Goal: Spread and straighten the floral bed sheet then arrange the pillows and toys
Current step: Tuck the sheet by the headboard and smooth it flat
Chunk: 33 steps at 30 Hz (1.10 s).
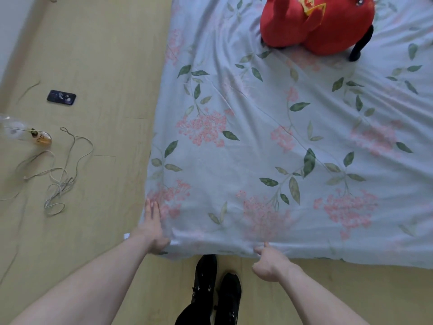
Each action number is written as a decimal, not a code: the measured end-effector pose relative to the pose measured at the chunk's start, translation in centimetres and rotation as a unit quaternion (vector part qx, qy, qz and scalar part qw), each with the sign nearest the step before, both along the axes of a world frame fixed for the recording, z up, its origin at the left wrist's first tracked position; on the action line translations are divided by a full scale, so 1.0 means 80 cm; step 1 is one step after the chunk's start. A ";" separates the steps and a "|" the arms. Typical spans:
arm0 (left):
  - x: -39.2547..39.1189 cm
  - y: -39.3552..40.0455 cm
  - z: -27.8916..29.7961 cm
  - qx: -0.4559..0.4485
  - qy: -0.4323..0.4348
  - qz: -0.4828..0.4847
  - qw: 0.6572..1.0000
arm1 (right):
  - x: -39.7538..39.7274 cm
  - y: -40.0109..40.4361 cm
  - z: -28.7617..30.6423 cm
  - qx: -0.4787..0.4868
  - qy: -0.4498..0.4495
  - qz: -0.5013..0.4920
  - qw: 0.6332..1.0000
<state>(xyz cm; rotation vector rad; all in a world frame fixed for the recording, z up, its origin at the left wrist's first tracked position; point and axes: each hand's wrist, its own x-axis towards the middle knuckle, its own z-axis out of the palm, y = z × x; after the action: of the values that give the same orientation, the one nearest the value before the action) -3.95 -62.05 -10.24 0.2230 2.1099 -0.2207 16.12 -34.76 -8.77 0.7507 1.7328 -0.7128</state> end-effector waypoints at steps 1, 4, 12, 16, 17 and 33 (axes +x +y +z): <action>-0.013 0.001 0.022 -0.024 -0.033 -0.018 0.999 | -0.009 0.007 0.009 -0.012 0.004 -0.001 1.000; -0.031 -0.003 0.083 -0.053 -0.072 -0.033 0.995 | -0.030 0.024 0.052 -0.009 0.043 -0.042 0.998; -0.008 -0.017 0.291 0.099 0.041 0.069 0.992 | -0.058 0.002 0.254 0.010 0.156 -0.053 0.986; -0.005 -0.017 0.367 0.167 0.062 0.090 0.980 | -0.080 -0.020 0.330 0.013 0.197 -0.032 0.980; -0.009 -0.020 0.386 0.183 0.070 0.086 0.977 | -0.089 -0.026 0.349 0.015 0.202 -0.028 0.979; -0.253 -0.195 0.543 0.278 0.156 -0.066 0.945 | -0.346 -0.256 0.469 0.063 0.286 -0.088 0.952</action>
<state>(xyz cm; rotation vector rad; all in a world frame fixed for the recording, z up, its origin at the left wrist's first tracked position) -24.19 -77.63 33.17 0.7050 2.4358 0.2911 -11.56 -55.21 28.73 0.8482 2.2698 -1.0216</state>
